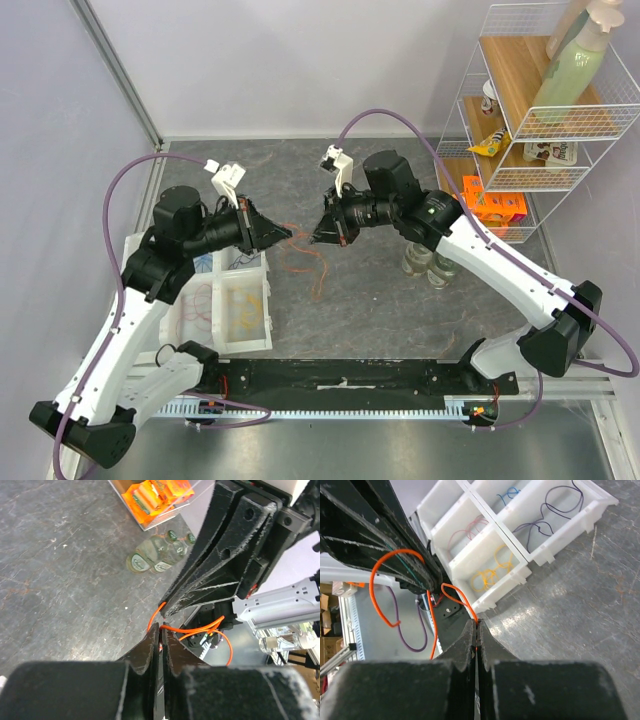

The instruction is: Untangle the cables

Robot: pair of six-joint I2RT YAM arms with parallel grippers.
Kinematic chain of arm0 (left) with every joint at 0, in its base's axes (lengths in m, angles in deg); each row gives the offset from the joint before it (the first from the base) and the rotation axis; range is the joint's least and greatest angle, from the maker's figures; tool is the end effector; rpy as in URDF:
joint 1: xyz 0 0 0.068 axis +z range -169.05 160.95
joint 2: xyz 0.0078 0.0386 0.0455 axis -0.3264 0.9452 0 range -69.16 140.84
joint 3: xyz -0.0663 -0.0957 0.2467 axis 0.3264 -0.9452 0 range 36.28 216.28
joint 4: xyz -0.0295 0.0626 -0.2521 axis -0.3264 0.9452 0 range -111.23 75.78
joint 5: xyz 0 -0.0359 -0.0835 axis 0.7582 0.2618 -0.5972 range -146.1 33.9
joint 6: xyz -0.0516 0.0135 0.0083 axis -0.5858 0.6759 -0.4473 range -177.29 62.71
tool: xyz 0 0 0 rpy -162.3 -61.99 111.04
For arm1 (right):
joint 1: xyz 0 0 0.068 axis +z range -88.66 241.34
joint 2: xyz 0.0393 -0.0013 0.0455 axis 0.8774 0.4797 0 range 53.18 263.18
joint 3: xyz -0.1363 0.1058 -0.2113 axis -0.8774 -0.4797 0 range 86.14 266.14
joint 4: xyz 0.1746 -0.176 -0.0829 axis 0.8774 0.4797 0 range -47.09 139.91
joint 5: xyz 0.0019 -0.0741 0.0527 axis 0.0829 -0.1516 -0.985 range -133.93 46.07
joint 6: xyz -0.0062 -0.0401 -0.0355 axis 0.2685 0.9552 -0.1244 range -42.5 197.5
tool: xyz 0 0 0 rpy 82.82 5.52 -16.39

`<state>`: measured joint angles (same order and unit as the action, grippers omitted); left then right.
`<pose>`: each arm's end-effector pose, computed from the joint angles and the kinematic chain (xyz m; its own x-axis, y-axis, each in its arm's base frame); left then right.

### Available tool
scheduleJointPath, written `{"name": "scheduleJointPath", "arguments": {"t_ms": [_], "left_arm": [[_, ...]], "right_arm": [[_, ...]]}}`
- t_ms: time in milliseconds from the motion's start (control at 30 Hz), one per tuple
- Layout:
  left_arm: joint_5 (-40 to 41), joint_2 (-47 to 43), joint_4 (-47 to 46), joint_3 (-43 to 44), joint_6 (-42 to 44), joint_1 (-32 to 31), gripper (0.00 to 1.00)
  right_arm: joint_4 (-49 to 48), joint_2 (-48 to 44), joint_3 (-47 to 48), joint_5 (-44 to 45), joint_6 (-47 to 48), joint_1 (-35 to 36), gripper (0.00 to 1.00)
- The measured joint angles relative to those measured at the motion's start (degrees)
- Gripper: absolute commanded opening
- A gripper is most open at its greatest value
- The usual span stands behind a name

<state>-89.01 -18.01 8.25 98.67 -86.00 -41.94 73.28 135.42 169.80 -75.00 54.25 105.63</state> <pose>0.1598 -0.0885 0.3930 -0.6380 -0.1684 -0.7514 0.5648 0.5609 -0.6053 0.2157 0.2360 0.3905 -0.6820 -0.1932 -0.7054 -0.7098 0.4070 0.5749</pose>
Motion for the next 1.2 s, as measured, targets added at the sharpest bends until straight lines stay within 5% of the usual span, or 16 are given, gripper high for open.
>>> {"name": "scheduleJointPath", "arguments": {"t_ms": [533,700,1200], "left_arm": [[-4.7,1.6,-2.3,-2.3,0.0,0.0,0.18],[-4.9,1.0,-2.4,-2.7,0.3,0.0,0.02],[-5.6,-2.5,-3.4,-2.8,1.6,0.0,0.06]], "right_arm": [[-4.3,-0.4,-0.9,-5.7,-2.9,0.0,0.00],[-4.7,-0.4,-0.9,-6.6,-3.0,0.0,0.00],[-2.7,1.6,-1.0,-8.4,-2.5,0.0,0.00]]}}
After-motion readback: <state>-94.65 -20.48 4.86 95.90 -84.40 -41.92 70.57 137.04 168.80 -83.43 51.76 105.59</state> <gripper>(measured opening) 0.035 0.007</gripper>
